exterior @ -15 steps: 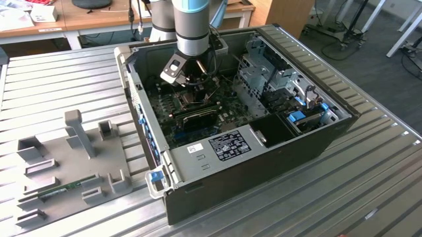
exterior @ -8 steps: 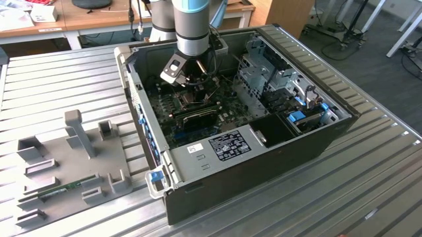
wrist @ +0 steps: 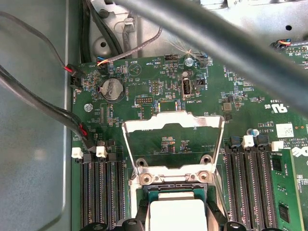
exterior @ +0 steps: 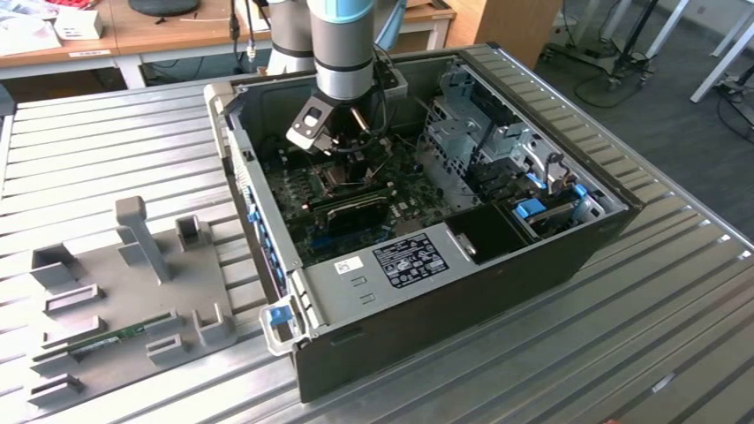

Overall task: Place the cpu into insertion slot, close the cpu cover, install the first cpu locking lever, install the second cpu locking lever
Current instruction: 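Place the cpu into insertion slot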

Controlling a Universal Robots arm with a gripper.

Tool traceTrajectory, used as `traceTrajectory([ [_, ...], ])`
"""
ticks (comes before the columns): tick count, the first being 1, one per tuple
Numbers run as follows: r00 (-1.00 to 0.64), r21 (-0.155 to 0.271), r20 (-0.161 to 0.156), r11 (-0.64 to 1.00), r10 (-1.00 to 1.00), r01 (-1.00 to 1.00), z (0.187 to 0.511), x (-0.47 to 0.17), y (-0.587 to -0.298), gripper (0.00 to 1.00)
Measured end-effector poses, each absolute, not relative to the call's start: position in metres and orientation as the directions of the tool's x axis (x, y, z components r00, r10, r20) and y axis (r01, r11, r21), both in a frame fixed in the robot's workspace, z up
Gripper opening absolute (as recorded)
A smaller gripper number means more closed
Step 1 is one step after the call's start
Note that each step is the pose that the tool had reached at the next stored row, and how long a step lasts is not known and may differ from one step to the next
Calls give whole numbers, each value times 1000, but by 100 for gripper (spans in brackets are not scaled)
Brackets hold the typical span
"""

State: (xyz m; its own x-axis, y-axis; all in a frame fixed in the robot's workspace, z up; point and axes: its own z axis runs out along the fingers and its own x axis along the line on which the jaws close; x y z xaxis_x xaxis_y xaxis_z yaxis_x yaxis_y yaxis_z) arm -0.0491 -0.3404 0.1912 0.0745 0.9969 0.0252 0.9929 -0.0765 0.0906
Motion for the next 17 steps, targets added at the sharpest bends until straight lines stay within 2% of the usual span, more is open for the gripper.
traceTrajectory([
  [17,75,91,25,-77,997,993,191,-49,-340,55],
])
